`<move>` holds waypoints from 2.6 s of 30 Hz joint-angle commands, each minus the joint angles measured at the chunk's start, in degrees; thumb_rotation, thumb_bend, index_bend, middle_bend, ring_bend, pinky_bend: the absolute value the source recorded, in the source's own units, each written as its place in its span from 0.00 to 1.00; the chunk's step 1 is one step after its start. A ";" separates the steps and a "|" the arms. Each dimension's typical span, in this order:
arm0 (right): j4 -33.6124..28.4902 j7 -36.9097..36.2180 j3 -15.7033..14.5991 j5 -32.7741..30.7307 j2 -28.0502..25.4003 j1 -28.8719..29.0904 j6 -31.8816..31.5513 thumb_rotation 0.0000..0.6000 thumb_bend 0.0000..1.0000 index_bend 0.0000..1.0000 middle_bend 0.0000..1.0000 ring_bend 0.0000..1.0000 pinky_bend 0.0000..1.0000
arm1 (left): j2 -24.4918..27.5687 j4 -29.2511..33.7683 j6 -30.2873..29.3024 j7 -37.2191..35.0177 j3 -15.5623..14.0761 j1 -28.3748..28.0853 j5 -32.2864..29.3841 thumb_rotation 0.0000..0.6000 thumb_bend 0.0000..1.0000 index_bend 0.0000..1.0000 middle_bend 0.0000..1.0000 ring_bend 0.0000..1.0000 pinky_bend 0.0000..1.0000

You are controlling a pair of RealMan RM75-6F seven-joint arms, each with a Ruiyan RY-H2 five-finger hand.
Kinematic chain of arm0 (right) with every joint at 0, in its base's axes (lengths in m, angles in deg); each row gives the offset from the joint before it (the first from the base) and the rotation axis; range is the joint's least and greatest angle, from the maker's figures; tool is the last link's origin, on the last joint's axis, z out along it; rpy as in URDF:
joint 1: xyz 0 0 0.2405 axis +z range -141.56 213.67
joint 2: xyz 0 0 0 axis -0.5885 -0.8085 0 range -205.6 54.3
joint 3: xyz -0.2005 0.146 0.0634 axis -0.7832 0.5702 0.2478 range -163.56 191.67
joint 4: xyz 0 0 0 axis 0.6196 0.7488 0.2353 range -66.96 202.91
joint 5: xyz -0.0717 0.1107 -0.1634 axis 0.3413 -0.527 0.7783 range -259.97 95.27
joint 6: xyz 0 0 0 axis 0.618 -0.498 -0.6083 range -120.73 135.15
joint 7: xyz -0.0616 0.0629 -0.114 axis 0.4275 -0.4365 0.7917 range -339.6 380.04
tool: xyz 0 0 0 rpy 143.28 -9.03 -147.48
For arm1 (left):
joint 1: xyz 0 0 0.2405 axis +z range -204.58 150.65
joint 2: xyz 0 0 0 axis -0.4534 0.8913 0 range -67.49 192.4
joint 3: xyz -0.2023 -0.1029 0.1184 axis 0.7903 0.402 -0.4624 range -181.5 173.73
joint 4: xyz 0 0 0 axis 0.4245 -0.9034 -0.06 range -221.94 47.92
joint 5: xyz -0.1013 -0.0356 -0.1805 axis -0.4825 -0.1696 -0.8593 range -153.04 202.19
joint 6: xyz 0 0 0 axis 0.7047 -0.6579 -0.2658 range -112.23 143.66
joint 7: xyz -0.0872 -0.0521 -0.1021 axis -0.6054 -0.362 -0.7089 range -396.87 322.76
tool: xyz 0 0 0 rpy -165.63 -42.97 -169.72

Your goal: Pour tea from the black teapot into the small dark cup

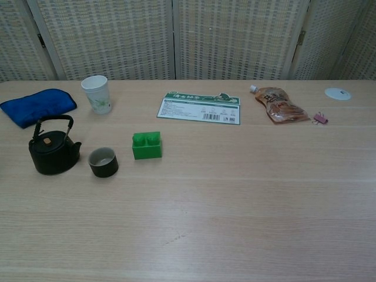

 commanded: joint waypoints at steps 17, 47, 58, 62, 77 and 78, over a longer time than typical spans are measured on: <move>-3.72 0.48 1.76 -0.29 -3.96 -0.54 -2.49 1.00 0.15 0.34 0.32 0.29 0.38 | 0.61 -3.12 20.45 -8.70 5.98 -15.11 -5.81 0.91 0.14 0.26 0.19 0.25 0.06; -4.19 1.07 1.50 -0.88 -4.31 -0.95 -2.12 1.00 0.15 0.34 0.32 0.29 0.38 | -12.05 -24.41 45.07 5.27 8.30 -34.01 -35.33 0.14 0.05 0.32 0.12 0.14 0.00; -3.64 0.85 1.66 -1.50 -4.03 -0.85 -1.64 1.00 0.15 0.34 0.32 0.29 0.38 | -15.53 -28.56 48.50 7.06 6.90 -37.20 -39.66 0.09 0.05 0.34 0.12 0.14 0.00; -3.28 0.50 1.69 -1.81 -3.95 -0.86 -1.43 1.00 0.15 0.34 0.32 0.29 0.38 | -16.11 -28.92 49.57 7.20 6.39 -37.99 -40.94 0.07 0.04 0.36 0.12 0.14 0.00; -1.83 -0.67 1.85 -2.14 -3.29 -0.44 -0.59 1.00 0.15 0.34 0.32 0.29 0.38 | -16.80 -29.11 50.52 7.57 4.63 -39.77 -43.27 0.06 0.04 0.42 0.12 0.14 0.00; -1.77 -0.71 1.86 -2.11 -3.25 -0.41 -0.58 1.00 0.15 0.34 0.32 0.29 0.38 | -16.78 -29.11 50.59 7.56 4.53 -39.84 -43.41 0.06 0.04 0.42 0.12 0.14 0.00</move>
